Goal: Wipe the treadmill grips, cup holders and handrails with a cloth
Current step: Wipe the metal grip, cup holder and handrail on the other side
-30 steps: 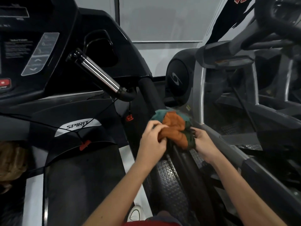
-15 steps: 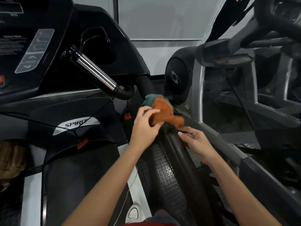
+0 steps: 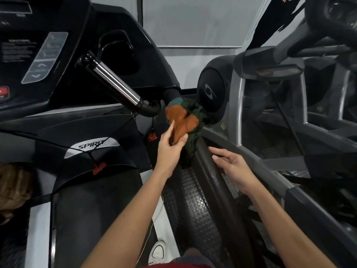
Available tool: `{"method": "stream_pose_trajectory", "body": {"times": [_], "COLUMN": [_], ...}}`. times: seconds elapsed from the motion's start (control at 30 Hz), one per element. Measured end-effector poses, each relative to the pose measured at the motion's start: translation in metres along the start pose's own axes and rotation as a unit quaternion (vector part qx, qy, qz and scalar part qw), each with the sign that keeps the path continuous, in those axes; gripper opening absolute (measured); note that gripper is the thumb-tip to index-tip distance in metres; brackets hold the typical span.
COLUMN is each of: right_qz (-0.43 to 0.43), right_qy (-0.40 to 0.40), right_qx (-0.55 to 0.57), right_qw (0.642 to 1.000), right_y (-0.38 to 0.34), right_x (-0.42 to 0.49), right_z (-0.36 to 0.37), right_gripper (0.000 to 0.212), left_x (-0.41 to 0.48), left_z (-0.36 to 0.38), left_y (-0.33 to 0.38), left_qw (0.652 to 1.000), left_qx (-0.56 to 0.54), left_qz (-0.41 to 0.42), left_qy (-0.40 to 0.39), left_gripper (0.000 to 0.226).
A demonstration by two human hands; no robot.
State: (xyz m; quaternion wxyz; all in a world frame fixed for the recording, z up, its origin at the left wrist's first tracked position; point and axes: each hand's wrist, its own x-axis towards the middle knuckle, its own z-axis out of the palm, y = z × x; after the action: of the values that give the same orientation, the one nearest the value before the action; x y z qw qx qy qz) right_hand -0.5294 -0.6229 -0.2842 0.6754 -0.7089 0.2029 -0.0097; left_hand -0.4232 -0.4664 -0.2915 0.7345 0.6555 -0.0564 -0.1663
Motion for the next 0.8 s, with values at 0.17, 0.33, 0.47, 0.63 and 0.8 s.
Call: {"method": "stream_pose_trajectory", "body": {"times": [0.17,0.33,0.47,0.63,0.8], "right_qz": [0.009,-0.005,-0.006,-0.006,0.001], "right_qy": [-0.002,0.002,0.021,0.008,0.011], "right_qx": [0.008,0.012,0.020,0.009,0.012], "right_qw": [1.000,1.000,1.000,1.000,1.000], "right_y": [0.001,0.001,0.002,0.002,0.001], "right_x": [-0.002,-0.002,-0.001,-0.002,-0.004], "right_z": [0.000,0.002,0.004,0.003,0.004], "right_gripper": [0.026,0.027,0.025,0.026,0.027], "left_x": [-0.040,-0.072,-0.051,-0.017,-0.023], "left_z": [0.011,0.014,0.012,0.006,0.008], "left_y": [-0.026,-0.028,-0.015,-0.003,-0.012], "left_qw": [0.981,0.987,0.996,0.999,0.954], "left_qx": [-0.143,-0.153,0.051,-0.030,-0.229], "left_qz": [-0.112,-0.051,0.070,-0.013,-0.193], "left_qy": [0.067,0.015,0.000,0.003,0.012], "left_gripper": [0.029,0.047,0.063,0.061,0.011]}}
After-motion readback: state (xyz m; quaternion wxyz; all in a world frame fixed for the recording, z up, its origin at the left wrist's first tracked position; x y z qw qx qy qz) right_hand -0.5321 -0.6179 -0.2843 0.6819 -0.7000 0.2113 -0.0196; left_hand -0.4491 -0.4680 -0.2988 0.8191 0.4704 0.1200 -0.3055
